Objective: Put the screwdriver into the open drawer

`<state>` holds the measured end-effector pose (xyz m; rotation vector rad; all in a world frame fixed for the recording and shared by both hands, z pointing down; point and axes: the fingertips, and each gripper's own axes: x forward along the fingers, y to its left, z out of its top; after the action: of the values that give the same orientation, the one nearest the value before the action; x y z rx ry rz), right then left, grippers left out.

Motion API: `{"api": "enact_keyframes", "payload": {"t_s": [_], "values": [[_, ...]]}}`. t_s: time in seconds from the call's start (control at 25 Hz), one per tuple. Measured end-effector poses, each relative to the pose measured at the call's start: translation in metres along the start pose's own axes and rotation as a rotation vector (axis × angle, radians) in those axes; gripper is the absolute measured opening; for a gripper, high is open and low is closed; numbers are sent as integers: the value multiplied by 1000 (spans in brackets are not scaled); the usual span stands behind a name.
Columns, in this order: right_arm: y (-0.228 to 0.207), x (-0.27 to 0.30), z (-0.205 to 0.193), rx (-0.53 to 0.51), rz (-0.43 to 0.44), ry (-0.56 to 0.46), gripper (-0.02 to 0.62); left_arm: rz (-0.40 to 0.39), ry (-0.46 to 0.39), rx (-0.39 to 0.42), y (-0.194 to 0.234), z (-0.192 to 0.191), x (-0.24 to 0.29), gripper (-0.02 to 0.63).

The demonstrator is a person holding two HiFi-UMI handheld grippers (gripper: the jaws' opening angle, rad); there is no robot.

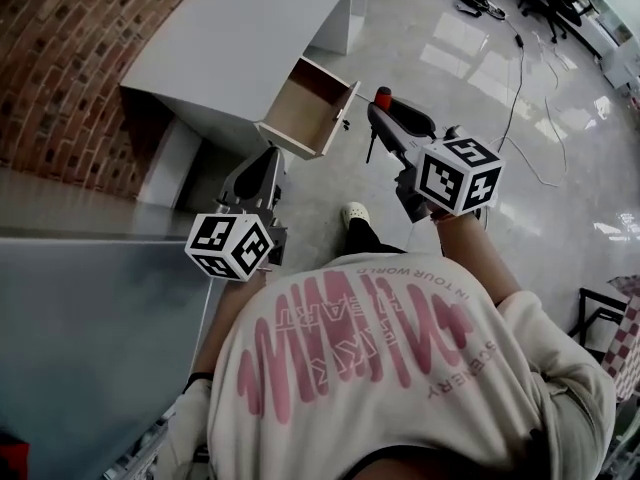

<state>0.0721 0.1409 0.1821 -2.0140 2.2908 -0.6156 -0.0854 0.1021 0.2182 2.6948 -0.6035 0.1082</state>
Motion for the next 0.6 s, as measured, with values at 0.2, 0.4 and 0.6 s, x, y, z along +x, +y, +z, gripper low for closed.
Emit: {"api": "enact_keyframes", "payload": {"t_s": [0.2,0.4,0.6], "values": [[-32,37,1,10,37,50,109,70,-19,-14,24,5,32,2],[-64,78,3,39,109,77,107,133,-20,-48,46,2,64,2],[-84,129,2,40,188,98,107,210,1,-88,80,-3,88,2]]}}
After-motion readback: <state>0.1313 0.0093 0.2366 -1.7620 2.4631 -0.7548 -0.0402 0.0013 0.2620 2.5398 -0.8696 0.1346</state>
